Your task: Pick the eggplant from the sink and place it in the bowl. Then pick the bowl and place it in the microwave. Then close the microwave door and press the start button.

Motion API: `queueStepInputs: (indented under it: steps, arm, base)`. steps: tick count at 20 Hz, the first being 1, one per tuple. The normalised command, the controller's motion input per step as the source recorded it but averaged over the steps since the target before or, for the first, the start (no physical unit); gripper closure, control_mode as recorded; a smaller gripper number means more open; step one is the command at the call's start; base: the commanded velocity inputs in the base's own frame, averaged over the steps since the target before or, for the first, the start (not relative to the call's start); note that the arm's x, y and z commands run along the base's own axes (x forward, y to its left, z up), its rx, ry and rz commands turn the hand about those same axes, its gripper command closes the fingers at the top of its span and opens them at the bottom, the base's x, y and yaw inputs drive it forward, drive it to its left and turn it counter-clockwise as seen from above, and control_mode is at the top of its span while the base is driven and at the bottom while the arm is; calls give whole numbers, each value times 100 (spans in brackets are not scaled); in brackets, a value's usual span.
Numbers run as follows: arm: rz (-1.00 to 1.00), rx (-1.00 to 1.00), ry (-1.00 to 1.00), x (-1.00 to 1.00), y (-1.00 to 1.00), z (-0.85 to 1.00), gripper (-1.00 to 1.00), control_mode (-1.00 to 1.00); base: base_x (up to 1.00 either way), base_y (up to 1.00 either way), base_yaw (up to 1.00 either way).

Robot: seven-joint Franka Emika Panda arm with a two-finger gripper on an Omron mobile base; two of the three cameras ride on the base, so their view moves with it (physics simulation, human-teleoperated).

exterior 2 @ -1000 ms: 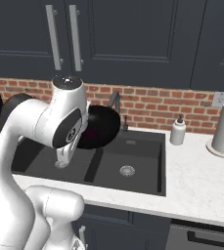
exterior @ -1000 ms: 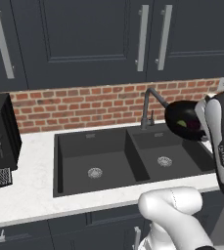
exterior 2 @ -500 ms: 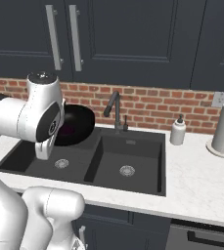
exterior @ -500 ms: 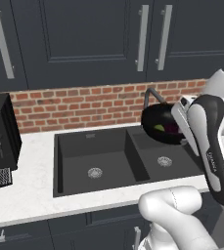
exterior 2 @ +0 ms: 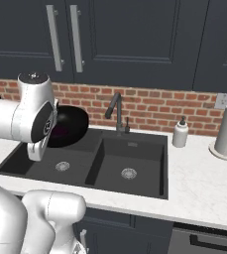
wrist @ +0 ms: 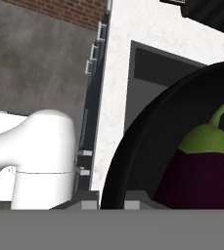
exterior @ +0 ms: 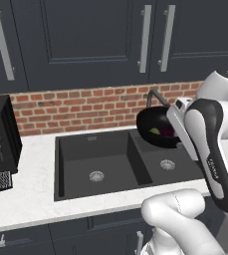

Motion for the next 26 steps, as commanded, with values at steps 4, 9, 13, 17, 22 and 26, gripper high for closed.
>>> queueStepInputs:
  steps: [4, 9, 13, 17, 22, 26]
  arm:
    - [0, 0, -2, -9, 4, 5, 100, -100]
    - [0, 0, 0, -7, 0, 3, 100, 100]
    - [0, 0, 0, 0, 0, 0, 100, 100]
    - [0, 0, 0, 0, 0, 0, 100, 100]
    - [0, 0, 0, 0, 0, 0, 100, 100]
    - [0, 0, 0, 0, 0, 0, 100, 100]
  base:
    - [0, 0, 0]
    - [-4, -4, 0]
    - [-36, -16, 0]
    - [-80, -35, -4]
    - [-99, -36, -9]
    - [-53, -60, -45]
